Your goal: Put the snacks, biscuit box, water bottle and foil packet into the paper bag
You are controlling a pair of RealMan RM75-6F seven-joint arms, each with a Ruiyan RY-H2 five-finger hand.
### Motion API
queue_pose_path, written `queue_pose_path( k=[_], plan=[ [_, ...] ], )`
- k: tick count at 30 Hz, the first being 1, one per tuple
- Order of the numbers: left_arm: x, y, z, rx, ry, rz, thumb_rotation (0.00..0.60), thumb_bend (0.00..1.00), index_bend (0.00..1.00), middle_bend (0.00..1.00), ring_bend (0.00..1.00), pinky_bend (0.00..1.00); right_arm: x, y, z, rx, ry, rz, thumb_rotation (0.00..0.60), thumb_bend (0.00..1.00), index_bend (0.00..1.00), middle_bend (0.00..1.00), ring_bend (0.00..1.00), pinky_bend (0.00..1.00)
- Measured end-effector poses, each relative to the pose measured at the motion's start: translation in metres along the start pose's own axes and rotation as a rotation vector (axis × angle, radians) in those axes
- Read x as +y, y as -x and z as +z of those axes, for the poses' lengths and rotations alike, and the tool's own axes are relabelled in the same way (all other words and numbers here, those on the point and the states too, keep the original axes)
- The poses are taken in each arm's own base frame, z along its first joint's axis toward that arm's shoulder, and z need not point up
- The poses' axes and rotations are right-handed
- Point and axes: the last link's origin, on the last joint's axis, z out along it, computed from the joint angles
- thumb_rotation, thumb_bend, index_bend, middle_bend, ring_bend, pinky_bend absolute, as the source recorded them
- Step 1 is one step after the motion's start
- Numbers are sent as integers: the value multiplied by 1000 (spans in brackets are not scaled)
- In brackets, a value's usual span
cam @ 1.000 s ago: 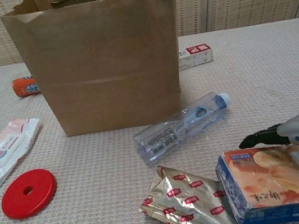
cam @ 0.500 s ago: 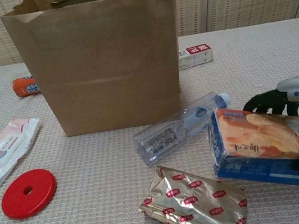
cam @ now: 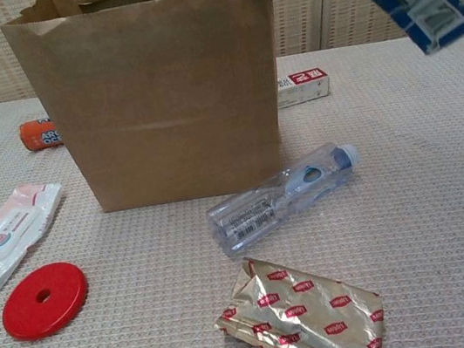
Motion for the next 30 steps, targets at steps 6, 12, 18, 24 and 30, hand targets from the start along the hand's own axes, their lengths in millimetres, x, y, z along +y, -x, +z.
queue_pose_path(
  k=[6,12,18,24,30],
  plan=[
    [0,0,0,-3,2,-7,600,376,0,0,0,0,-32,-5,34,151,-82,22,600,345,622,589,631,790],
    [-1,0,1,-6,5,-15,600,375,0,0,0,0,-68,18,64,210,-149,19,600,345,614,589,628,786],
    [-2,-1,1,-9,6,-24,600,376,0,0,0,0,-109,42,93,262,-190,29,600,345,611,589,628,783],
    [-2,-1,0,-14,7,-33,600,376,0,0,0,0,-129,70,109,274,-193,5,600,345,601,589,613,756],
    [-3,-2,0,-17,6,-37,600,377,0,0,0,0,-128,99,112,237,-185,-44,600,345,575,589,586,730]
  ],
)
